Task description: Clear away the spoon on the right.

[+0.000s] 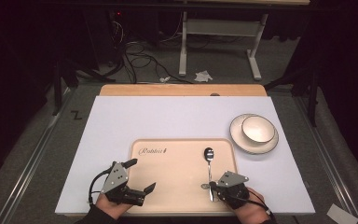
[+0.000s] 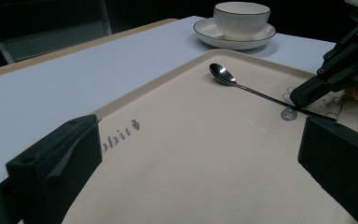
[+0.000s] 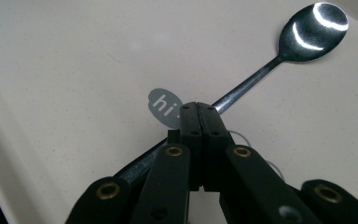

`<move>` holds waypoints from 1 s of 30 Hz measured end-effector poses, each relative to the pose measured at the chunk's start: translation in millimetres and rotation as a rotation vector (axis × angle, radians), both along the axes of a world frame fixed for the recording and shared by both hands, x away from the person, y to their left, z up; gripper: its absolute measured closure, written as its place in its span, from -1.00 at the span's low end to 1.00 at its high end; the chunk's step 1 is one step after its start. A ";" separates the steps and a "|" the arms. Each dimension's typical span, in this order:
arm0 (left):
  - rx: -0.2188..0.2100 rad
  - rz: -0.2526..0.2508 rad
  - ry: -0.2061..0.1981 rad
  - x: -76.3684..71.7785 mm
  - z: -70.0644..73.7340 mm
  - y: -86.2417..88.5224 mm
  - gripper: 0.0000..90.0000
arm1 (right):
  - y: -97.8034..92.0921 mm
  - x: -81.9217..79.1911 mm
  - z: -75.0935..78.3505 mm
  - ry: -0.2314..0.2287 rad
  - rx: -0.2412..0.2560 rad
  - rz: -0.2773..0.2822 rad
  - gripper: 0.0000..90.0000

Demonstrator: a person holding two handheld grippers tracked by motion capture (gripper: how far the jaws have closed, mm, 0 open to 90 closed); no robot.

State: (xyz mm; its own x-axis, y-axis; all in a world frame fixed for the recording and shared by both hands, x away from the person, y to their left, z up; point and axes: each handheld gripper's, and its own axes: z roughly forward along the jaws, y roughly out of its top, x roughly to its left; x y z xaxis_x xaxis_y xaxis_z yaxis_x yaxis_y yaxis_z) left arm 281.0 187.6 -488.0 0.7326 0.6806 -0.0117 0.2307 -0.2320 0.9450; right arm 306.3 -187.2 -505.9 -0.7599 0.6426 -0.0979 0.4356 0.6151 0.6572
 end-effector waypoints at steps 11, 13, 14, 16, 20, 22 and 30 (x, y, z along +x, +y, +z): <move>-0.001 0.001 0.001 0.2 -0.1 0.3 -1.00 | 11.0 -5.0 -0.8 -0.011 -0.003 0.033 1.00; -0.002 0.001 0.002 0.3 -0.1 0.4 -1.00 | 11.3 -5.2 -0.8 -0.013 -0.006 0.037 1.00; -0.001 0.000 0.002 0.3 -0.2 0.4 -1.00 | 11.3 -5.3 -0.8 -0.011 -0.004 0.035 0.96; -0.001 0.001 0.002 0.3 -0.2 0.5 -1.00 | 10.8 -5.1 -0.6 -0.012 -0.008 0.036 0.88; -0.001 0.001 0.002 0.3 -0.1 0.4 -1.00 | 9.7 -4.7 0.0 -0.018 0.002 0.038 0.59; -0.002 0.001 0.001 0.3 -0.1 0.6 -1.00 | 7.8 -4.5 1.7 -0.021 0.010 0.031 0.41; 0.002 0.000 0.004 0.6 -0.5 0.5 -1.00 | -9.7 1.1 12.2 -0.051 0.083 -0.020 -0.29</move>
State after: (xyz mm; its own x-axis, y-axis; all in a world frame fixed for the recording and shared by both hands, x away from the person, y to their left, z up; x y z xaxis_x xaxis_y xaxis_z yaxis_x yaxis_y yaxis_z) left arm 281.6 188.2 -488.4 0.7328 0.6803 -0.0131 0.2340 -0.2338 0.9437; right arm 307.5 -196.8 -493.6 -0.7420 0.6654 -0.0820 0.4121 0.5491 0.7271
